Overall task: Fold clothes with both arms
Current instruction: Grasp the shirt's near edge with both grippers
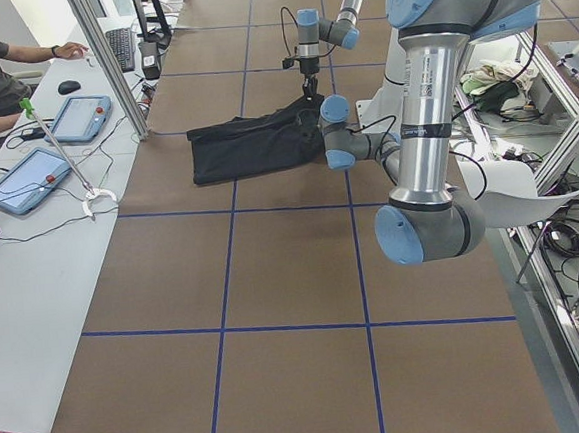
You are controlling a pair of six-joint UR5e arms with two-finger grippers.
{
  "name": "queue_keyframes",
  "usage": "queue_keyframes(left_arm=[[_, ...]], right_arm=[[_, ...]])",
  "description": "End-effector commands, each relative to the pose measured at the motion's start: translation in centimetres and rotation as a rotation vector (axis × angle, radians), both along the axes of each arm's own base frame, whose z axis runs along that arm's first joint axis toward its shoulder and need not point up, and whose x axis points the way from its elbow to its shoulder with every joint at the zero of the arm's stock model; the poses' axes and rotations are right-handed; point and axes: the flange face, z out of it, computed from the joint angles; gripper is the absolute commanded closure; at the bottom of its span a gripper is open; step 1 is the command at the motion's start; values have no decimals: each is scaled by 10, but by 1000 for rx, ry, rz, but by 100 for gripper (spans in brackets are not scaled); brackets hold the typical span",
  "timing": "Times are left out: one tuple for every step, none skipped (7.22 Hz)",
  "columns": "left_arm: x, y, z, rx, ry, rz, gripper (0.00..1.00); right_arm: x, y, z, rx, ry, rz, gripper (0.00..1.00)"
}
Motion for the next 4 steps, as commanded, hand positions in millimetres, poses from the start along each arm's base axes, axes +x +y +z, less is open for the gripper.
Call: queue_keyframes(left_arm=[[0, 18, -19, 9, 40, 32, 100], [-1, 30, -25, 14, 53, 54, 100], [2, 44, -30, 17, 63, 82, 100], [1, 57, -28, 17, 62, 108, 100]], right_arm=[[14, 15, -6, 2, -20, -13, 100], [21, 33, 0, 2, -20, -38, 100], [30, 48, 7, 1, -17, -58, 100], [37, 58, 10, 1, -17, -70, 100]])
